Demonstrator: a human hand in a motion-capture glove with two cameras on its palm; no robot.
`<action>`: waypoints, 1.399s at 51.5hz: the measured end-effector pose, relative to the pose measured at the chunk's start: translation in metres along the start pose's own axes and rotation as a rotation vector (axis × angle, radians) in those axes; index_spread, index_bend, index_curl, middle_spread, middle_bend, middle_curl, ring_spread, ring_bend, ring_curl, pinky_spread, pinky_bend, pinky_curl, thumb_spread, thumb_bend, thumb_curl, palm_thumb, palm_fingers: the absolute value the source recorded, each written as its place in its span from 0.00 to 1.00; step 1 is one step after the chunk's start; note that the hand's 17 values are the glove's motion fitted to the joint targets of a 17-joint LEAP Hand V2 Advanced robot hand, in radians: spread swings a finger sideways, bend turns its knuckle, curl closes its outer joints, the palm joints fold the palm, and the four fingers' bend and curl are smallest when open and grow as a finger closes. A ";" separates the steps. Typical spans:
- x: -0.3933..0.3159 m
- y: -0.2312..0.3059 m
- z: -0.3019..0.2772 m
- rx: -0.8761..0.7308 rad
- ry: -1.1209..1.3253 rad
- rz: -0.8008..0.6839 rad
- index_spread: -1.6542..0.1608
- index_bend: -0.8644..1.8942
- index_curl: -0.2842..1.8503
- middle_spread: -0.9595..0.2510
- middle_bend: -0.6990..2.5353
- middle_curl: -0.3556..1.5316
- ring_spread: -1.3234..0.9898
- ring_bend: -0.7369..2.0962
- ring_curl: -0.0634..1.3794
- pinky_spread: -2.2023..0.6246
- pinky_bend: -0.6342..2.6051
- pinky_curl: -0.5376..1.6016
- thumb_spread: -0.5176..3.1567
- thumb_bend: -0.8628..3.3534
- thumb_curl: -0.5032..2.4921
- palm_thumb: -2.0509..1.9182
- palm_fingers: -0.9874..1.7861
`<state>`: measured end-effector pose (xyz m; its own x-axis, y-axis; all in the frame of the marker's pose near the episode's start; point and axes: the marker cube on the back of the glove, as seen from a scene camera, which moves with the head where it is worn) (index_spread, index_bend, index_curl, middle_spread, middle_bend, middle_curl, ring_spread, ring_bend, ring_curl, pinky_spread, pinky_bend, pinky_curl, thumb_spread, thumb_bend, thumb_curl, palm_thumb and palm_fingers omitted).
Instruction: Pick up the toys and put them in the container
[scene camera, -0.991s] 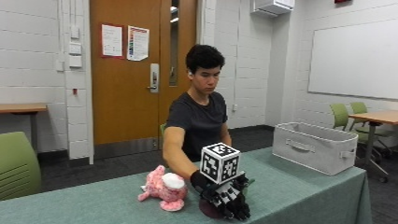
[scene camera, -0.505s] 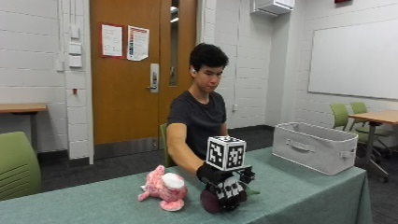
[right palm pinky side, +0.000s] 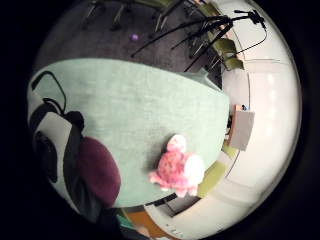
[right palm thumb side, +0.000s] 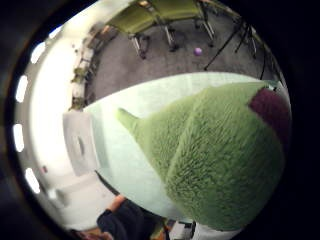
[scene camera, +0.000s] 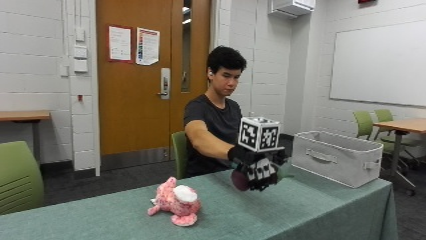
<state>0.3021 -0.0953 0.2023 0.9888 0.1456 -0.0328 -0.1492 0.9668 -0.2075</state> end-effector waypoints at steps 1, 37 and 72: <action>-0.004 0.001 -0.008 0.007 0.002 -0.002 0.72 0.55 0.49 0.47 0.50 0.54 0.39 0.67 0.44 0.61 0.43 0.46 0.34 0.23 0.41 0.65 0.82; -0.359 0.080 -0.255 0.320 -0.146 -0.629 0.72 0.52 0.55 0.50 0.51 0.55 0.41 0.68 0.42 0.61 0.44 0.45 0.33 0.21 0.48 0.66 0.79; -0.608 0.113 -0.205 0.112 -0.055 -0.564 0.73 0.40 0.57 0.53 0.47 0.52 0.40 0.68 0.41 0.64 0.45 0.46 0.37 0.17 0.47 0.58 0.55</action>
<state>-0.3163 -0.1175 -0.0020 0.9146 -0.3906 0.1044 0.3988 0.9141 -0.0737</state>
